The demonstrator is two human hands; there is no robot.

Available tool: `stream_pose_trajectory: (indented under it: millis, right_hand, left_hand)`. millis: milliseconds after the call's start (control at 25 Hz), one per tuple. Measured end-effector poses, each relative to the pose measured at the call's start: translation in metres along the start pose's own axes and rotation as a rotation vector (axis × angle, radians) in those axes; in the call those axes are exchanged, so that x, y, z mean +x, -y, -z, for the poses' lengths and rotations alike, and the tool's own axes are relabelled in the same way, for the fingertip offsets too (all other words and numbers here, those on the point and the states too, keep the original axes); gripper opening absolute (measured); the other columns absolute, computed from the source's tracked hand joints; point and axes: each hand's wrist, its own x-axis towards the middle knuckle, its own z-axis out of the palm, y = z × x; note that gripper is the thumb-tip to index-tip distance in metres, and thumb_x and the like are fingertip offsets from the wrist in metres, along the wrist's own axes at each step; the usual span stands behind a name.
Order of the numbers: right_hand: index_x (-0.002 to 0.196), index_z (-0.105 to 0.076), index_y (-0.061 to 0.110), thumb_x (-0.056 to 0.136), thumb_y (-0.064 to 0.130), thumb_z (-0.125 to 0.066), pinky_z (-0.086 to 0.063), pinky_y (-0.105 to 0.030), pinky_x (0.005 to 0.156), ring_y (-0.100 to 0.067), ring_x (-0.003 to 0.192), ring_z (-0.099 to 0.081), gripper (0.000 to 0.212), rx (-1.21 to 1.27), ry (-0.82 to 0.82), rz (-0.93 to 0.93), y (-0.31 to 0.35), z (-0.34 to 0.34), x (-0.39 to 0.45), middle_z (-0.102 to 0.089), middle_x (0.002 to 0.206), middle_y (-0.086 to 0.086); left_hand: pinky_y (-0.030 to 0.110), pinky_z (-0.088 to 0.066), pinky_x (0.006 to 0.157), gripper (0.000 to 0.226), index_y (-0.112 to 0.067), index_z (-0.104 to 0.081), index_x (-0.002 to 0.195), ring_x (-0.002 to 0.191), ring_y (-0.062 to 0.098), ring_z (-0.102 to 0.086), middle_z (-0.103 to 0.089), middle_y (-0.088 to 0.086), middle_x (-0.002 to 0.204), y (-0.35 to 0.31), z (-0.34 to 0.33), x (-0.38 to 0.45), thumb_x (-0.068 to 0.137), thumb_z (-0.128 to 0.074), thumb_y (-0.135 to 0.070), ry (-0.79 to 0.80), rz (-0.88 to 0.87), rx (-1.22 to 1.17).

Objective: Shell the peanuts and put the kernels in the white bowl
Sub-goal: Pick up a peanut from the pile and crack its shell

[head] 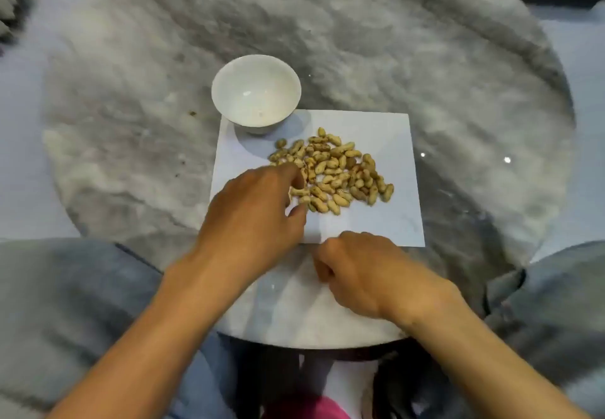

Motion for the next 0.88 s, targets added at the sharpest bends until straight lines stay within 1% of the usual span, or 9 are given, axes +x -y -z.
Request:
stream_pose_trajectory:
  millis: [80, 200, 280, 320, 440, 520, 680, 800, 880]
  right_hand:
    - [0.102, -0.06, 0.023, 0.096, 0.02, -0.048, -0.043, -0.033, 0.069, -0.025, 0.091, -0.06, 0.014, 0.07, -0.14, -0.11, -0.006, -0.006, -0.005, -0.064, 0.1, -0.001]
    - [0.1, -0.058, 0.027, 0.096, 0.023, -0.051, -0.044, -0.033, 0.065, -0.022, 0.083, -0.059, 0.009, 0.283, -0.487, -0.27, -0.013, -0.019, -0.009, -0.064, 0.088, 0.005]
    - [0.101, -0.059, 0.023, 0.094, 0.019, -0.056, -0.046, -0.035, 0.064, -0.022, 0.08, -0.059, 0.009, 0.392, -0.679, -0.294, -0.014, -0.017, 0.006, -0.064, 0.087, 0.004]
    - [0.1, -0.059, 0.021, 0.093, 0.016, -0.058, -0.047, -0.036, 0.065, -0.023, 0.079, -0.059, 0.009, 0.406, -0.733, -0.283, -0.014, -0.014, 0.014, -0.065, 0.089, 0.004]
    - [0.099, -0.061, 0.019, 0.091, 0.012, -0.061, -0.048, -0.035, 0.063, -0.023, 0.077, -0.059, 0.011, 0.435, -0.763, -0.237, -0.021, -0.016, 0.035, -0.065, 0.091, 0.002]
    - [0.097, -0.062, 0.02, 0.089, 0.01, -0.064, -0.048, -0.035, 0.062, -0.02, 0.073, -0.058, 0.013, 0.474, -0.768, -0.176, -0.033, -0.019, 0.038, -0.064, 0.087, 0.005]
    - [0.095, -0.066, 0.023, 0.089, 0.02, -0.07, -0.049, -0.035, 0.06, -0.014, 0.071, -0.056, 0.008, 0.431, -0.759, -0.103, -0.047, -0.016, 0.038, -0.063, 0.085, 0.011]
    - [0.091, -0.062, 0.021, 0.094, 0.02, -0.062, -0.048, -0.04, 0.061, -0.018, 0.073, -0.056, 0.004, 0.402, -0.748, -0.098, -0.042, -0.011, 0.044, -0.061, 0.084, 0.008]
    - [0.093, -0.06, 0.018, 0.099, 0.02, -0.055, -0.048, -0.043, 0.065, -0.023, 0.077, -0.058, 0.008, 0.432, -0.712, -0.14, -0.038, -0.007, 0.041, -0.063, 0.088, 0.004]
  left_hand:
    - [0.029, -0.04, 0.07, 0.023, -0.032, -0.057, 0.114, 0.094, 0.016, -0.058, -0.064, -0.011, 0.099, 0.002, 0.005, -0.008, 0.092, -0.059, -0.037, -0.004, 0.034, -0.001]
    - [0.026, -0.038, 0.071, 0.025, -0.033, -0.057, 0.119, 0.099, 0.013, -0.058, -0.063, -0.012, 0.105, 0.003, -0.004, -0.019, 0.093, -0.058, -0.037, 0.008, 0.062, -0.032]
    - [0.026, -0.036, 0.07, 0.027, -0.034, -0.057, 0.12, 0.094, 0.012, -0.056, -0.063, -0.012, 0.104, 0.002, -0.009, -0.016, 0.094, -0.058, -0.039, 0.014, 0.057, -0.052]
    - [0.026, -0.036, 0.069, 0.026, -0.034, -0.057, 0.119, 0.089, 0.01, -0.053, -0.063, -0.013, 0.101, 0.002, -0.01, -0.013, 0.094, -0.058, -0.039, 0.008, 0.054, -0.066]
    - [0.026, -0.037, 0.066, 0.021, -0.033, -0.06, 0.114, 0.081, 0.007, -0.051, -0.061, -0.014, 0.091, 0.007, -0.022, -0.002, 0.093, -0.06, -0.035, 0.014, 0.05, -0.095]
    - [0.024, -0.036, 0.063, 0.015, -0.032, -0.063, 0.108, 0.075, 0.004, -0.05, -0.055, -0.016, 0.082, 0.01, -0.028, 0.002, 0.092, -0.062, -0.031, -0.002, 0.037, -0.15]
    - [0.024, -0.044, 0.064, 0.013, -0.029, -0.067, 0.101, 0.076, 0.005, -0.051, -0.051, -0.02, 0.081, 0.003, -0.041, 0.009, 0.089, -0.065, -0.023, -0.059, -0.045, -0.202]
    - [0.024, -0.043, 0.06, 0.016, -0.031, -0.068, 0.097, 0.075, 0.002, -0.045, -0.048, -0.021, 0.078, -0.004, -0.051, 0.016, 0.086, -0.064, -0.019, -0.036, -0.141, -0.208]
    - [0.025, -0.044, 0.06, 0.02, -0.031, -0.069, 0.097, 0.077, 0.003, -0.048, -0.054, -0.02, 0.08, -0.004, -0.058, 0.021, 0.085, -0.063, -0.017, -0.039, -0.139, -0.193]
